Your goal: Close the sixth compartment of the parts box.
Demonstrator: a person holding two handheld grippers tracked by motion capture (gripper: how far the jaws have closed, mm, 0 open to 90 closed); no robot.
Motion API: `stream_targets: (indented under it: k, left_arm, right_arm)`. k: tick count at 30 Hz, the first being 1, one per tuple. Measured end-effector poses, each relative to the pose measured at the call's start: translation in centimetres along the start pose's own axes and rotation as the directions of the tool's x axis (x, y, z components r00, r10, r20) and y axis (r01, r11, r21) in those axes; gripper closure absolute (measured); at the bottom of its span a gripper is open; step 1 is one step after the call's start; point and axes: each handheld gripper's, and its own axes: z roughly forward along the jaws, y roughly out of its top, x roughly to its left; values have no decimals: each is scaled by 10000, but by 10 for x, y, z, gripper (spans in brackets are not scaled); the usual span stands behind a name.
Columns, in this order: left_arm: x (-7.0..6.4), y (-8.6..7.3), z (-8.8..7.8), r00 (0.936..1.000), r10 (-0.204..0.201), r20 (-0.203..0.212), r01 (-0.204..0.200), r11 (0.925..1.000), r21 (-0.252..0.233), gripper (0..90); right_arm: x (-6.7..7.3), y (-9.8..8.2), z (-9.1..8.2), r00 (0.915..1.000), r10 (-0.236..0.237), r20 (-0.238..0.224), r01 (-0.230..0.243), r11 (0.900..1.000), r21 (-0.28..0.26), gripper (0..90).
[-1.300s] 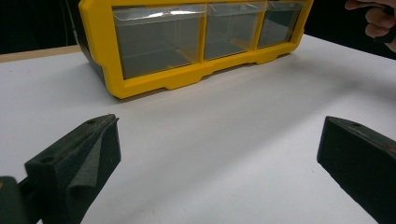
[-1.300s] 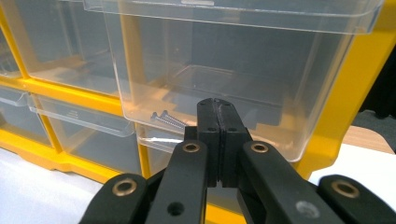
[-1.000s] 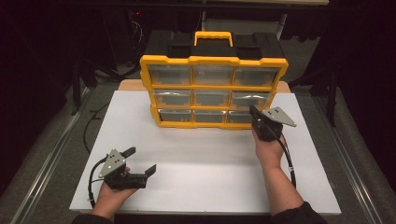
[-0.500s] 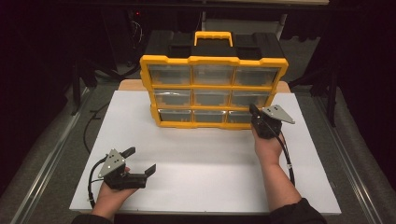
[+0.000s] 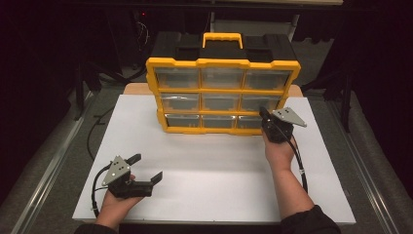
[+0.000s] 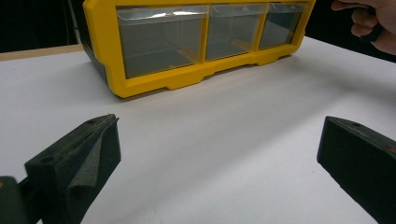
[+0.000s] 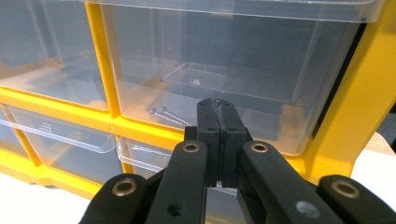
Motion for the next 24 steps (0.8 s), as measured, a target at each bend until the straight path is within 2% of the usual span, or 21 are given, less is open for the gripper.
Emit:
stream_targets:
  k: [5,12,17,24]
  left_arm:
    - [0,0,0,10000,7,-24,-7,10000,-5,1]
    - [0,0,0,10000,33,-13,-33,10000,0,1]
    - [0,1,0,10000,16,-26,-16,10000,-13,1]
    - [0,1,-1,10000,-35,-75,35,10000,-43,1]
  right_arm:
    - [1,-1,-2,9999,141,-75,-140,9999,65,900]
    - [3,-2,-11,9994,-5,-349,7,10000,75,900]
    - [4,-5,-22,9991,-118,-409,126,9997,203,900]
    - [4,-11,-40,9968,-251,-764,266,9995,184,900]
